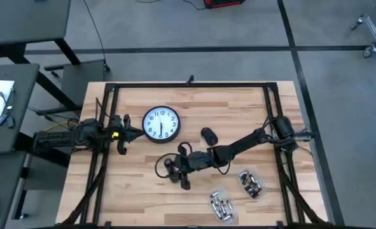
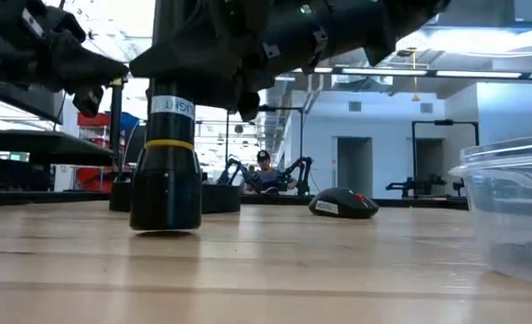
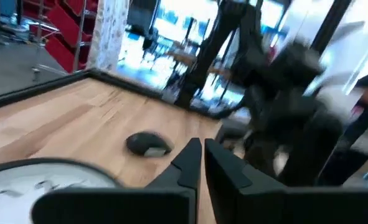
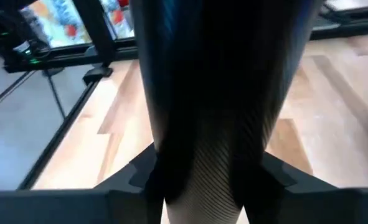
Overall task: Insert battery
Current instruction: Open the black flashlight battery compartment
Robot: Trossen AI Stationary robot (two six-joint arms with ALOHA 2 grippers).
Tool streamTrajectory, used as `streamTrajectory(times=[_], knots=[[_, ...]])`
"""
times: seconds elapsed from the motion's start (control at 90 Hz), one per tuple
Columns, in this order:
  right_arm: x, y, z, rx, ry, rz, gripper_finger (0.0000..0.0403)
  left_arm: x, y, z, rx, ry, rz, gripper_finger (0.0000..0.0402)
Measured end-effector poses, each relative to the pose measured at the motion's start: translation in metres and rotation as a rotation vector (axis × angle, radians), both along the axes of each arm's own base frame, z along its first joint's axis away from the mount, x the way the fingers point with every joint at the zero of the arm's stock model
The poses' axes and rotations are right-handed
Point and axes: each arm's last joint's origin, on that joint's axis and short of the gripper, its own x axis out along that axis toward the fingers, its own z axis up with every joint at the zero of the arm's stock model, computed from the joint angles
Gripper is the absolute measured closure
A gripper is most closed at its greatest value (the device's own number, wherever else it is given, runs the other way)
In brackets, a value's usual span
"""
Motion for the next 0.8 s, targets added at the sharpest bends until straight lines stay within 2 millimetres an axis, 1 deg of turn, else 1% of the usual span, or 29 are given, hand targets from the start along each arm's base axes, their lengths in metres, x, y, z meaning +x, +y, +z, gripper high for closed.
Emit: streamTrajectory(times=[0.044,0.1,0.178,0.267,0.356,0.411,0.444,0.489,0.544,0.589,0.667,0.8], knots=[[0.0,-0.003,0.007,-0.006,0.039,-0.004,0.0264,-0.001,0.0,0.003,-0.051,-0.026,-0.016,0.0402],[-0.005,-0.009,0.022,-0.025,0.079,-0.01,0.0264,-0.002,0.0,0.01,-0.099,-0.029,-0.027,0.0402],[-0.014,-0.021,0.042,-0.046,0.13,-0.027,0.0264,-0.006,0.0,0.028,-0.114,-0.008,-0.015,0.0402],[-0.026,-0.039,0.067,-0.034,0.148,-0.063,0.0264,-0.006,0.001,0.057,-0.095,0.033,0.021,0.0402],[-0.039,-0.059,0.098,0.013,0.098,-0.086,0.0264,-0.001,0.001,0.092,-0.077,0.056,0.036,0.0402],[-0.046,-0.07,0.116,0.037,0.053,-0.101,0.0264,0.004,0.002,0.117,-0.057,0.045,0.037,0.0402],[-0.051,-0.076,0.125,0.048,0.029,-0.111,0.0264,0.009,0.002,0.13,-0.041,0.046,0.038,0.0402],[-0.055,-0.082,0.133,0.055,0.011,-0.12,0.0264,0.017,0.002,0.146,-0.016,0.054,0.04,0.0401],[-0.06,-0.088,0.141,0.062,-0.011,-0.126,0.0264,0.028,0.002,0.165,-0.007,0.054,0.029,0.0398],[-0.062,-0.091,0.143,0.068,-0.008,-0.119,0.0264,0.038,0.002,0.178,-0.003,0.061,0.017,0.0391],[-0.065,-0.095,0.149,0.086,-0.027,-0.106,0.0264,0.058,0.003,0.196,0.021,0.08,0.014,0.0369],[-0.068,-0.094,0.154,0.094,-0.046,-0.09,0.0264,0.096,0.004,0.216,0.016,0.12,-0.034,0.031]])
